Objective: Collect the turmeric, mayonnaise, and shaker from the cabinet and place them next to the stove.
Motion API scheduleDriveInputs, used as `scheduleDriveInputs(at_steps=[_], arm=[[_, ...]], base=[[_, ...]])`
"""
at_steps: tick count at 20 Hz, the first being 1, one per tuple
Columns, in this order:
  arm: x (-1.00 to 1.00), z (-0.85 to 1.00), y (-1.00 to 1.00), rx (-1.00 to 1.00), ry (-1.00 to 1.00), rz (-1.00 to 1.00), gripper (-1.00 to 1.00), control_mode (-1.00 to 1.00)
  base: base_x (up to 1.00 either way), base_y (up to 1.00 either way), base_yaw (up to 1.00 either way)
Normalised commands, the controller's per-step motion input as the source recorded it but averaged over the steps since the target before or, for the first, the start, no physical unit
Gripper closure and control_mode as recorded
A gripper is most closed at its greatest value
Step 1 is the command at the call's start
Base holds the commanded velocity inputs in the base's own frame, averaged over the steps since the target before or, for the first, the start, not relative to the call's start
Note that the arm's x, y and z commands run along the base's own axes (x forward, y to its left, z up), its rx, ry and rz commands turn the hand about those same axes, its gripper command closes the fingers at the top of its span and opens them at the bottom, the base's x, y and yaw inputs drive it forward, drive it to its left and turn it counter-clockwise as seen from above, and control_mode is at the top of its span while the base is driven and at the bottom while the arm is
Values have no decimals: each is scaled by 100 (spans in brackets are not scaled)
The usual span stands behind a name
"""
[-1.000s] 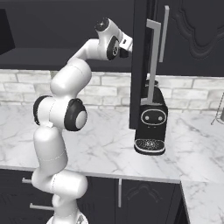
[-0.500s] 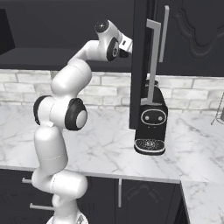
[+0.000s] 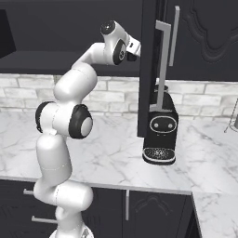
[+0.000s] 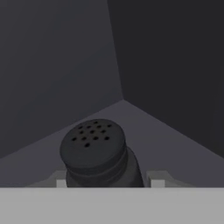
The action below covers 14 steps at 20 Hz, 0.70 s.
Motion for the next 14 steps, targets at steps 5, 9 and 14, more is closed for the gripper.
scheduleDriveInputs(at_steps=[5, 9, 14], arm=[[0, -8, 0, 0, 0, 0, 100, -100], [0, -15, 0, 0, 0, 0, 100, -100], [-27, -21, 0, 0, -12, 0, 100, -100]], base=[[0, 0, 0], [0, 0, 0], [0, 0, 0]])
